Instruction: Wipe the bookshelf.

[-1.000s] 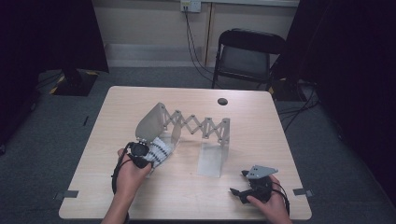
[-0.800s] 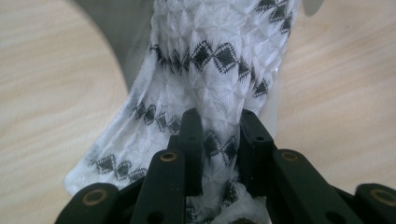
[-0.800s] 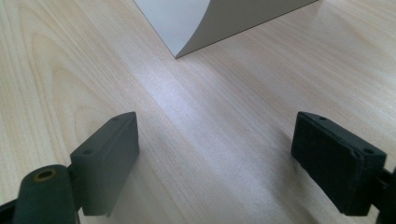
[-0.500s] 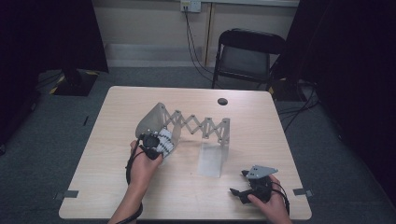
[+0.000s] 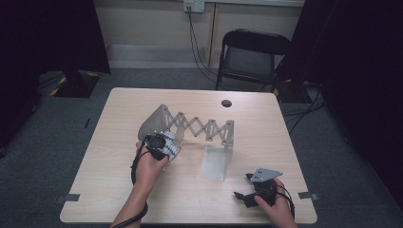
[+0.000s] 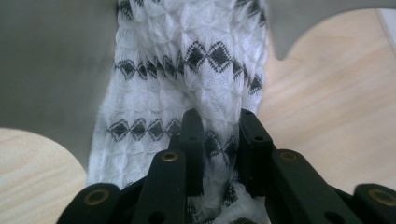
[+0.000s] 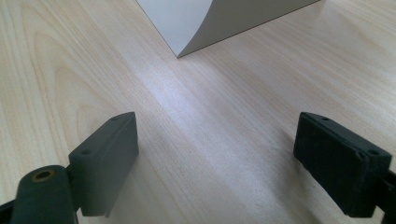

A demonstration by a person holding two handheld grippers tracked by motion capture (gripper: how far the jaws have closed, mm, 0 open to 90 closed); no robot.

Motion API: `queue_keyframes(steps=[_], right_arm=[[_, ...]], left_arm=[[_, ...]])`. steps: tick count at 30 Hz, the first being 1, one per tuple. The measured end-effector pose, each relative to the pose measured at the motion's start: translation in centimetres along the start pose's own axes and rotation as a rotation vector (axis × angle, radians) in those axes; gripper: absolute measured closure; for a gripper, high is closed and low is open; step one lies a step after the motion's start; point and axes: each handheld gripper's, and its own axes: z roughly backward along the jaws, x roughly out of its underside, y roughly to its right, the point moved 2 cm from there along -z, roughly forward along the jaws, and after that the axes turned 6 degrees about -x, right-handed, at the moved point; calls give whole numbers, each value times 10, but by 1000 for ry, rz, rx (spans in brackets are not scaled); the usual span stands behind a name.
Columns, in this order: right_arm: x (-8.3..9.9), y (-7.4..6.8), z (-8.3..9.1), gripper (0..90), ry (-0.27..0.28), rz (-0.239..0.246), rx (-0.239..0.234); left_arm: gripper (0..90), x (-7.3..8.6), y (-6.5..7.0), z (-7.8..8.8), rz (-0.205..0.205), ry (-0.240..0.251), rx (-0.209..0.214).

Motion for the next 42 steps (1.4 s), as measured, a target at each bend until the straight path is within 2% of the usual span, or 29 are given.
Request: queue_keyframes(steps=[2,6,13,21,24,27,30,36,42], right_arm=[[0,0,0,135,0,0,0],[0,0,0,135,0,0,0],[0,0,0,135,0,0,0],[0,0,0,135,0,0,0],[0,0,0,135,0,0,0],[0,0,0,135,0,0,0],[0,0,0,135,0,0,0],[0,0,0,135,0,0,0],[0,0,0,135,0,0,0]], left_arm=[[751,-1,0,6,-6,-26,24],[752,-6,-1,18,-15,-66,37],[756,-19,0,47,-9,-15,80],[757,-42,3,92,-27,71,74],[756,-48,5,101,-33,92,67],[756,-49,6,94,-43,79,61],[756,-46,6,77,-34,65,65],[756,-33,7,44,-33,32,80],[756,-22,8,24,-33,10,79]])
